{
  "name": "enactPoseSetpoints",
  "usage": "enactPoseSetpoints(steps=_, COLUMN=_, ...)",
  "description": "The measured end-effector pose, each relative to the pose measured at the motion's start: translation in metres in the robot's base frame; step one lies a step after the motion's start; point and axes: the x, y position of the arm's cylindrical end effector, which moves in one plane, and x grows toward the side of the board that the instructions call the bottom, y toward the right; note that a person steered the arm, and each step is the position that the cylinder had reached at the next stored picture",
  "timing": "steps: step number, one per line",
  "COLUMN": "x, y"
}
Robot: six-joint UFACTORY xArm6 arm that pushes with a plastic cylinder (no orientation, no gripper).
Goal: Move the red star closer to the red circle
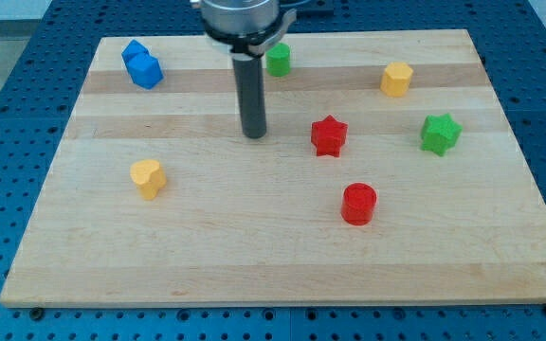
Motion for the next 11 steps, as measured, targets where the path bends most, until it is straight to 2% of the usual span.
enactPoseSetpoints(steps=1, x=-0.001, y=0.046)
enactPoseSetpoints(steps=2, x=-0.005, y=0.063)
enactPoseSetpoints(steps=8, x=-0.009, y=0.079)
enactPoseSetpoints(steps=11, x=0.058, y=0.102)
